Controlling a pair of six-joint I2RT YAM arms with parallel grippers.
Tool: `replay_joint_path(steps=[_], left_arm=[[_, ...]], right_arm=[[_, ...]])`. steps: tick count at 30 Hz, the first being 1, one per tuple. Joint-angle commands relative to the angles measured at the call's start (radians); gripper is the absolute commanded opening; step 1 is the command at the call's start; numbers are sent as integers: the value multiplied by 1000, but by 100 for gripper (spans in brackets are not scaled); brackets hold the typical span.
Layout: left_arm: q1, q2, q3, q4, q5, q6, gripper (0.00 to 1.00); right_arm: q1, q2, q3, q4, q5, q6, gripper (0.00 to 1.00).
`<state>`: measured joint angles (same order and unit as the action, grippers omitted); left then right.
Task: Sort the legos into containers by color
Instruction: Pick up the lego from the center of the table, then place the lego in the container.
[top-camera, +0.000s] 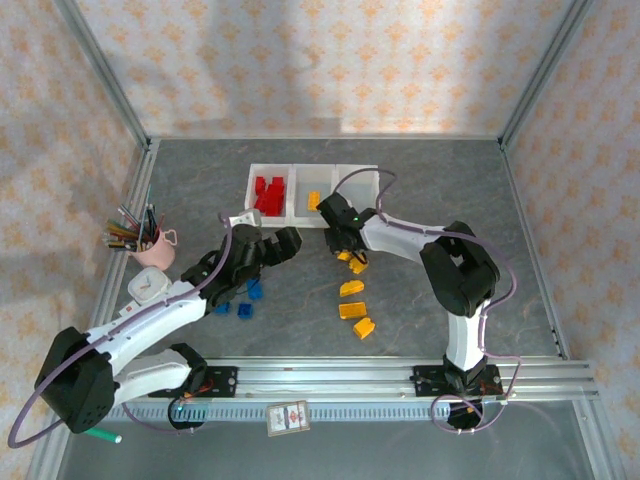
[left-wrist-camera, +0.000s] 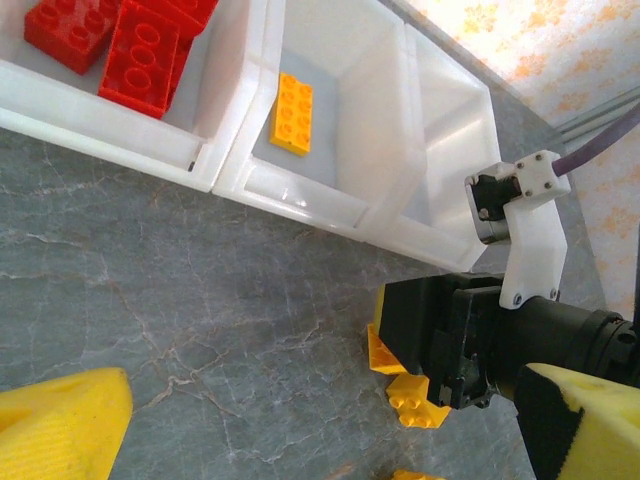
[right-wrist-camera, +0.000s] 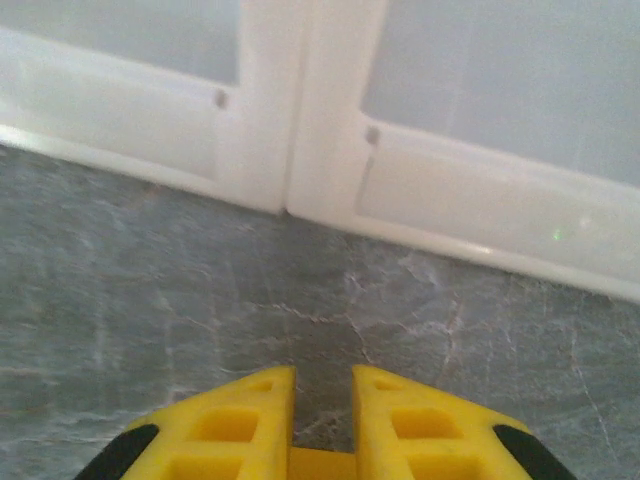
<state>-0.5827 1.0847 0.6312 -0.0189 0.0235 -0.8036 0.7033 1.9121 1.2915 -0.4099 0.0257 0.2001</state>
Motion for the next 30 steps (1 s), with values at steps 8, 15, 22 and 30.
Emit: replay_joint_path(steps=[8, 15, 22, 30], left_arm=[[134, -55, 45, -76, 38, 66, 99], [185, -17, 108, -97, 52, 112, 99], [207, 24, 124, -49, 47, 97, 99], [215, 34, 127, -39, 32, 89, 99]], right_arm=[[2, 19, 263, -31, -67, -3, 20], [-33, 175, 487, -19, -51, -2, 20], [-39, 354, 688, -7, -22, -30, 20], [-42, 454, 806, -6, -20, -39, 32]])
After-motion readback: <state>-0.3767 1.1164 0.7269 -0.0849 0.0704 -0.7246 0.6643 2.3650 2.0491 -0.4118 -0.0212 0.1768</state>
